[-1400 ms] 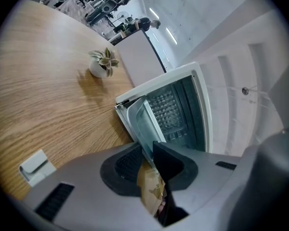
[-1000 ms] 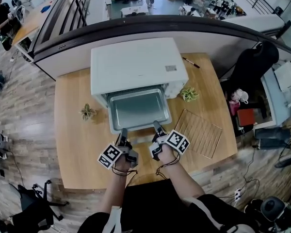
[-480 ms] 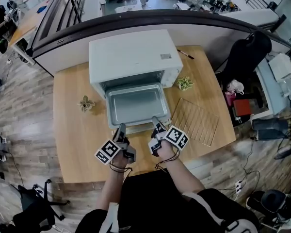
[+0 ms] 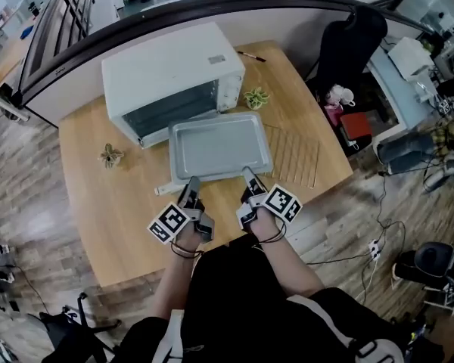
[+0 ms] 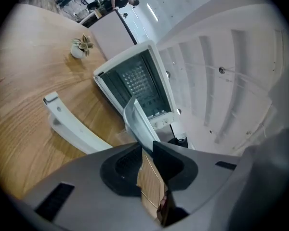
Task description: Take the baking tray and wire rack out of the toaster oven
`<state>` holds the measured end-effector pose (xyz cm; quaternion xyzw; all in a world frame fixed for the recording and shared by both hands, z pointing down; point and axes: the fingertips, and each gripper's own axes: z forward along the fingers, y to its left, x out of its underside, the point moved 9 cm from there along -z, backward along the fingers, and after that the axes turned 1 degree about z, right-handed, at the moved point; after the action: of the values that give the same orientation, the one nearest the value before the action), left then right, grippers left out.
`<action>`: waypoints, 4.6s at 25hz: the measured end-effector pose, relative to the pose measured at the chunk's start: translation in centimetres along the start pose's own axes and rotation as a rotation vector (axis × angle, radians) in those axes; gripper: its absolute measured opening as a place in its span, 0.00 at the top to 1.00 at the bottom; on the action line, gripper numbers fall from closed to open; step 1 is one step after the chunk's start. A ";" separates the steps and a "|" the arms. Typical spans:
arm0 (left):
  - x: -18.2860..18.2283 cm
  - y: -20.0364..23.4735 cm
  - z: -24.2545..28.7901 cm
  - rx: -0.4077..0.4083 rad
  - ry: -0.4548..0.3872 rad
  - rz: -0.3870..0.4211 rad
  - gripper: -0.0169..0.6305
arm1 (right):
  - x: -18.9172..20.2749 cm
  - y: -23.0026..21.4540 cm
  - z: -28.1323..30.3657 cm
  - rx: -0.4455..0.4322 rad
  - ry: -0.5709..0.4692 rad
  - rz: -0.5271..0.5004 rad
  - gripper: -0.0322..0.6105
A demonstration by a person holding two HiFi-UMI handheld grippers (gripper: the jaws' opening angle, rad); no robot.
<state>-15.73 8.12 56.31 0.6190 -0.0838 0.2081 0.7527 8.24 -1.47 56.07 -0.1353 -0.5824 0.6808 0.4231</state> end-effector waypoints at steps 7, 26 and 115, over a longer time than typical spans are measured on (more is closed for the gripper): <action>4.6 -2.9 4.2 0.058 0.154 0.033 0.85 | -4.0 -2.9 -5.1 0.051 -0.145 0.024 0.79; 15.8 -7.8 13.5 0.073 0.415 0.076 0.85 | -12.5 -10.5 -13.6 0.189 -0.307 0.125 0.78; -5.1 -19.7 -7.1 -0.223 -0.392 1.104 0.94 | -5.6 20.1 -3.6 -0.328 -0.098 -1.350 0.94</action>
<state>-13.02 11.07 35.13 0.4280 -0.5519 0.4403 0.5642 5.71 -2.40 35.10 0.2252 -0.6530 0.1771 0.7011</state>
